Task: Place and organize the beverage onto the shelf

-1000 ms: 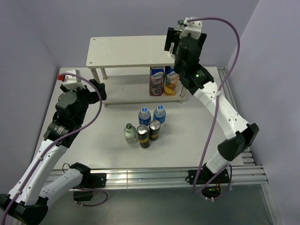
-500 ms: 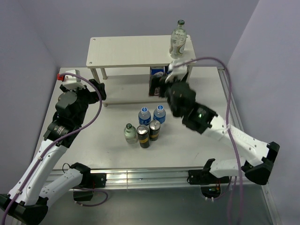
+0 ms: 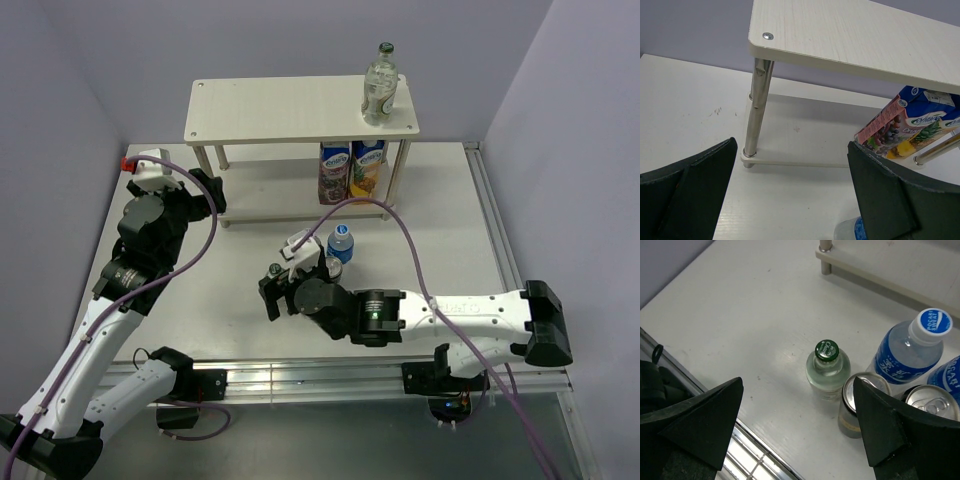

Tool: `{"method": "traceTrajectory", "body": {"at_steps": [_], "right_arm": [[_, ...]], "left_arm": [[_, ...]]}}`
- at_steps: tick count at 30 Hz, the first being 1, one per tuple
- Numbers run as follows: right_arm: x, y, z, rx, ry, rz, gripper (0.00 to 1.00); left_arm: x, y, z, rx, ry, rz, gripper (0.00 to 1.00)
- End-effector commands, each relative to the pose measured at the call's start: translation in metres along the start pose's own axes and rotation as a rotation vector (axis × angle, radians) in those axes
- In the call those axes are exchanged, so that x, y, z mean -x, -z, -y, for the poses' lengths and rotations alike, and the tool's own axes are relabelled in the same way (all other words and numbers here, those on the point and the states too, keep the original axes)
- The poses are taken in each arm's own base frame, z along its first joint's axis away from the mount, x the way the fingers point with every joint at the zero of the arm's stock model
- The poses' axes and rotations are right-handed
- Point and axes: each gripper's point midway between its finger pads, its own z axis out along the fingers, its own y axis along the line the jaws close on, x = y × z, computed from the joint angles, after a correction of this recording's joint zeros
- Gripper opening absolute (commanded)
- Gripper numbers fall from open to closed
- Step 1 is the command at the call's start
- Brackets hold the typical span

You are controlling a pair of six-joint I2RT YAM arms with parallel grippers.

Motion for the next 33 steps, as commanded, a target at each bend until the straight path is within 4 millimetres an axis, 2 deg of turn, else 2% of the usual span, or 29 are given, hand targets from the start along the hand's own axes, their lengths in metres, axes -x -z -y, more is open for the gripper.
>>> {"method": "traceTrajectory", "body": {"at_steps": [1,7,10,11,21,33], "right_arm": [[0.007,-0.013,-0.013,0.001,-0.083,0.035,0.97],[-0.015,-0.041,-0.024,-0.011,-0.074,-0.005,0.95],[-0.019,-0.054,-0.016,-0.030,-0.112,-0.008,0.94],[-0.021,-0.057,-0.007,-0.049,-0.119,-0.006,0.93],[-0.028,-0.073,0.014,-0.114,-0.143,0.000,0.91],[-0.046,-0.089,0.023,-0.142,-0.159,-0.026,0.81]], "left_arm": [[0.009,0.002,-0.004,0.013,-0.005,0.037,0.99],[0.010,0.002,-0.005,0.017,-0.005,0.043,0.99],[0.010,0.002,-0.003,0.011,-0.005,0.041,0.99],[0.009,0.002,-0.004,0.013,-0.004,0.040,0.99],[0.009,0.002,-0.002,0.001,-0.001,0.036,0.99],[0.006,0.000,-0.001,0.002,-0.003,0.028,0.99]]}}
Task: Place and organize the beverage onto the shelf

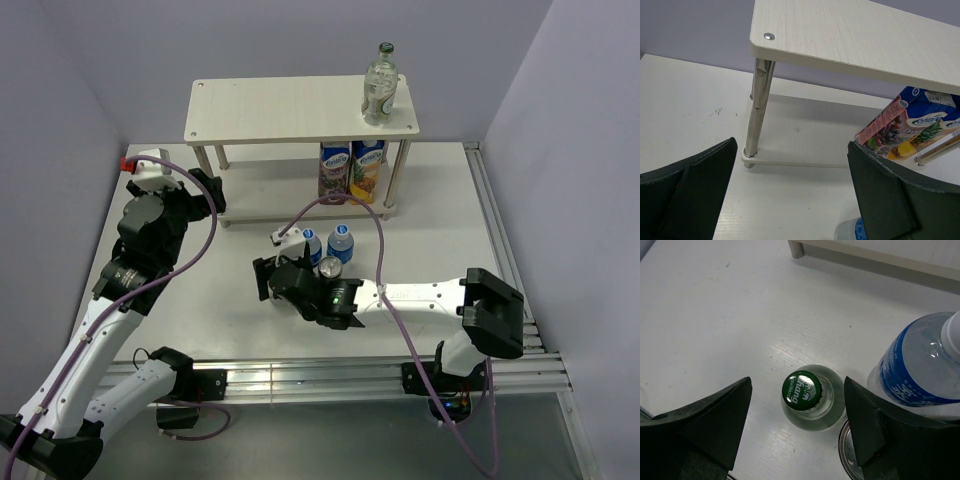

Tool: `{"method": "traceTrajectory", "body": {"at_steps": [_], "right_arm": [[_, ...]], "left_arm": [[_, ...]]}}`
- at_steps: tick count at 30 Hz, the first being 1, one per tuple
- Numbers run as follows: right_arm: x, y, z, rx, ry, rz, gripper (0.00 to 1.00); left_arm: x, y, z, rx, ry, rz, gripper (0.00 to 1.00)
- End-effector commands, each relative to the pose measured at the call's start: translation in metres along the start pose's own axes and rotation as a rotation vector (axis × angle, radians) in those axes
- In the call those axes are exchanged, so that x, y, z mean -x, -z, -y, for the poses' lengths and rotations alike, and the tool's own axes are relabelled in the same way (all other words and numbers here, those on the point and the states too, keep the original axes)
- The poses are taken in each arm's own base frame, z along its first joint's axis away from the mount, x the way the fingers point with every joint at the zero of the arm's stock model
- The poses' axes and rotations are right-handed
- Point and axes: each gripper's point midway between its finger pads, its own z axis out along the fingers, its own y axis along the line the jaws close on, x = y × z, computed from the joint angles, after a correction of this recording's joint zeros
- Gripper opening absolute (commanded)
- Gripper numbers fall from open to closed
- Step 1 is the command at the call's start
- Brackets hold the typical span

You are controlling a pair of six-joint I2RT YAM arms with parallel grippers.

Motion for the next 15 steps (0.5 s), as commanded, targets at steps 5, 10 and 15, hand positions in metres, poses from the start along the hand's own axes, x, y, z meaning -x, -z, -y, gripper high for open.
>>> {"method": "traceTrajectory", "body": {"at_steps": [5,10,15], "right_arm": [[0.0049,-0.0061,0.0004,-0.013,-0.051,0.027,0.62],[0.0019,-0.0076,0.0011,-0.010,-0.040,0.015,0.39],[0.0025,-0.0099,0.0022,-0.014,-0.033,0.006,0.11]], "left_arm": [[0.0060,0.0000,-0.0011,0.001,-0.004,0.028,0.99],[0.0057,0.0000,-0.0014,0.002,-0.005,0.026,0.99],[0.0067,0.0001,-0.0009,0.001,-0.004,0.029,0.99]]}}
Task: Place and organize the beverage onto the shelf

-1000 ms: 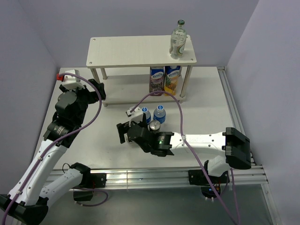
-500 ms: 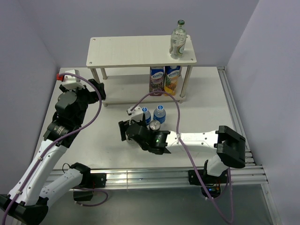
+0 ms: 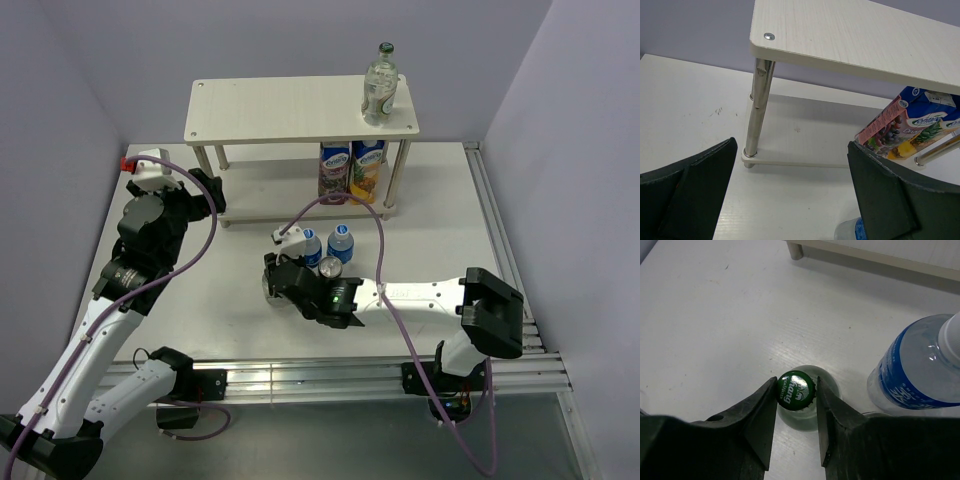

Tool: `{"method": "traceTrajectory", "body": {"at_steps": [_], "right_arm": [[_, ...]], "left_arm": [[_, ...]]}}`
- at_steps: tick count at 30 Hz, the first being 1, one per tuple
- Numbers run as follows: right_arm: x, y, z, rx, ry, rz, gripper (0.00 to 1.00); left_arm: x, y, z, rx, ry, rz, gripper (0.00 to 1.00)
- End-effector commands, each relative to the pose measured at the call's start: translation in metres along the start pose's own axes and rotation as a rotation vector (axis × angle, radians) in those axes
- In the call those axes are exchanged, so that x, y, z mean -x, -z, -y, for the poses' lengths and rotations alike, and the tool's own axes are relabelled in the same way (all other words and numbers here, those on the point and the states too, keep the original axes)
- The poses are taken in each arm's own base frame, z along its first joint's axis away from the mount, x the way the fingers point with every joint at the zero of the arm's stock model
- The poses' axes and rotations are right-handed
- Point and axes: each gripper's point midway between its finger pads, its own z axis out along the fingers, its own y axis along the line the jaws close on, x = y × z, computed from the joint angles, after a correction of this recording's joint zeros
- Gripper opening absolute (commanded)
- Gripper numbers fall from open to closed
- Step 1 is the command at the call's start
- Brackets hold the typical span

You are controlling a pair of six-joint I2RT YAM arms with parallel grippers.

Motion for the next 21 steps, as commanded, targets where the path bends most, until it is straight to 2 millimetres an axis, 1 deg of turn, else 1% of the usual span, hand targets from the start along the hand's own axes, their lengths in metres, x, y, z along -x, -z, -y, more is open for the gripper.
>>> {"method": "traceTrajectory", "body": {"at_steps": [1,3,4,6,7,9,10,11,13,14,15,17,18,20,21], "right_arm": [[0.006,-0.005,-0.004,-0.001,-0.024,0.010,0.08],[0.008,-0.005,-0.007,0.007,-0.015,0.009,0.02],[0.015,-0.005,-0.009,0.010,-0.014,0.020,0.00],[0.021,-0.003,-0.011,0.014,-0.006,0.023,0.00],[0.032,-0.001,-0.015,0.019,-0.007,0.041,0.00],[0.043,0.002,-0.016,0.017,0.001,0.054,0.00],[0.060,0.005,-0.020,0.017,-0.006,0.087,0.00],[0.066,0.009,-0.019,0.010,0.003,0.092,0.00],[0.092,0.016,-0.021,0.006,0.006,0.135,0.00],[0.100,0.020,-0.022,0.006,0.010,0.146,0.00],[0.117,0.025,-0.026,0.015,0.001,0.174,0.00],[0.137,0.033,-0.025,0.007,0.016,0.206,0.00],[0.154,0.038,-0.027,0.013,0.017,0.234,0.00],[0.172,0.045,-0.026,0.010,0.017,0.263,0.00],[0.190,0.051,-0.026,0.010,0.015,0.292,0.00]], "left_arm": [[0.006,0.000,-0.001,0.003,-0.004,0.028,0.99],[0.006,0.000,-0.001,0.003,-0.004,0.028,0.99],[0.006,0.000,-0.001,0.003,-0.004,0.028,0.99],[0.007,0.000,-0.002,0.004,-0.004,0.030,0.99],[0.006,0.000,-0.002,0.004,-0.006,0.028,0.99],[0.007,0.000,-0.002,0.005,-0.005,0.030,0.99],[0.007,0.000,-0.001,0.003,-0.005,0.031,0.99],[0.007,0.000,-0.002,0.005,-0.005,0.030,0.99],[0.007,0.000,-0.002,0.005,-0.005,0.030,0.99],[0.007,0.000,-0.002,0.006,-0.005,0.032,0.99],[0.007,0.001,-0.002,0.005,-0.005,0.032,0.99],[0.008,0.001,-0.002,0.007,-0.004,0.034,0.99],[0.008,0.001,-0.003,0.008,-0.005,0.036,0.99],[0.008,0.001,-0.003,0.012,-0.006,0.035,0.99],[0.008,0.002,-0.004,0.011,-0.006,0.037,0.99]]}}
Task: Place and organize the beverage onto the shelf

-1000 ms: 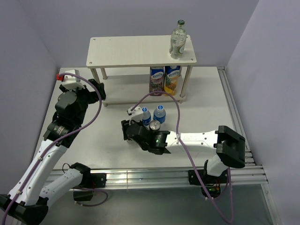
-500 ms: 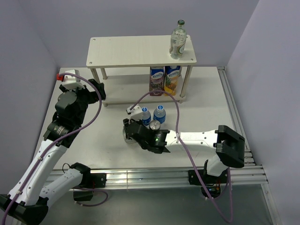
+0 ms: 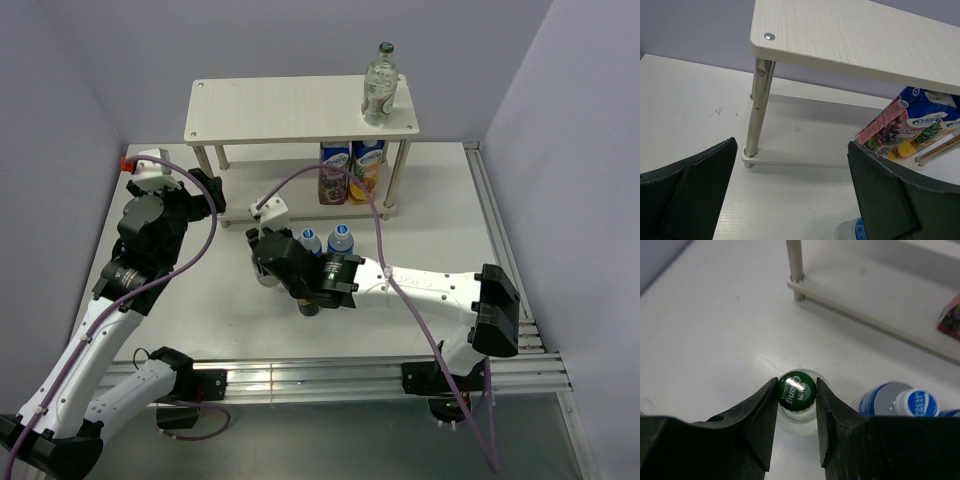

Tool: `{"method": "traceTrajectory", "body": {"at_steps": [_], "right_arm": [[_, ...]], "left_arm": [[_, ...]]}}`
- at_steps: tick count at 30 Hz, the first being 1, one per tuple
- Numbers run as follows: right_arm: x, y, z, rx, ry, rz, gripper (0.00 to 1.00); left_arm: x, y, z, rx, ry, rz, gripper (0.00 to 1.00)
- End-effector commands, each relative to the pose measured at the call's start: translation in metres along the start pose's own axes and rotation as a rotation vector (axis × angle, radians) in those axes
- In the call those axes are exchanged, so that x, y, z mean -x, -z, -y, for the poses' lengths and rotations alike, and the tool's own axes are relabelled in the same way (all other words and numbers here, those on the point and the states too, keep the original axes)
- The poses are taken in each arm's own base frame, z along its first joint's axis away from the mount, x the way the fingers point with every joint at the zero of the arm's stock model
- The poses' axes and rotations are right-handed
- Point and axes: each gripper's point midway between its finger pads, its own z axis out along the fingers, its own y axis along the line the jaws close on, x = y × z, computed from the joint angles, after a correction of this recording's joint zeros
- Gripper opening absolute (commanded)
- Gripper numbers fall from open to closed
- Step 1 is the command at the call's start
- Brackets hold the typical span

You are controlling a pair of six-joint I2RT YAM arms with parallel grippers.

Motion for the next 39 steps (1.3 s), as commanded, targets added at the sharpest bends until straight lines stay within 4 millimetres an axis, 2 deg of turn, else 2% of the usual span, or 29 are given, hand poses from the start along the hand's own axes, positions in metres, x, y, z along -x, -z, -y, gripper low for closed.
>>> {"method": "traceTrajectory", "body": {"at_steps": [1,2,3,5,6,8,9,11,12,18,23,26,34,39], "right_arm": [[0.127,0.037,0.012,-0.008,-0.135,0.284,0.00],[0.134,0.038,0.015,-0.017,-0.129,0.294,0.00],[0.155,0.043,0.021,-0.027,-0.136,0.327,0.00],[0.171,0.045,0.028,-0.037,-0.131,0.348,0.00],[0.191,0.048,0.038,-0.052,-0.137,0.379,0.00],[0.211,0.052,0.049,-0.070,-0.136,0.405,0.00],[0.230,0.057,0.054,-0.072,-0.137,0.434,0.00],[0.249,0.059,0.074,-0.114,-0.134,0.457,0.00],[0.268,0.065,0.080,-0.126,-0.130,0.489,0.00],[0.322,0.084,0.126,-0.229,-0.112,0.583,0.00],[0.352,0.098,0.156,-0.311,-0.100,0.652,0.00],[0.363,0.103,0.165,-0.329,-0.102,0.683,0.00],[0.376,0.098,0.197,-0.410,-0.087,0.719,0.00],[0.377,0.085,0.221,-0.442,-0.098,0.722,0.00]], "left_arm": [[0.008,0.001,-0.003,0.011,-0.007,0.035,0.99],[0.007,0.001,-0.003,0.011,-0.008,0.034,0.99],[0.008,0.001,-0.003,0.011,-0.007,0.035,0.99],[0.008,0.001,-0.004,0.012,-0.007,0.035,0.99],[0.008,0.001,-0.004,0.014,-0.007,0.036,0.99],[0.009,0.002,-0.004,0.013,-0.006,0.038,0.99],[0.008,0.002,-0.004,0.015,-0.008,0.038,0.99],[0.008,0.002,-0.004,0.015,-0.008,0.038,0.99],[0.009,0.002,-0.004,0.013,-0.006,0.038,0.99],[0.008,0.001,-0.002,0.006,-0.005,0.035,0.99],[0.007,0.001,-0.002,0.002,-0.004,0.032,0.99],[0.006,0.000,-0.001,0.000,-0.006,0.027,0.99],[0.005,0.000,0.000,-0.002,-0.005,0.025,0.99],[0.006,0.000,-0.001,-0.001,-0.004,0.027,0.99]]}}
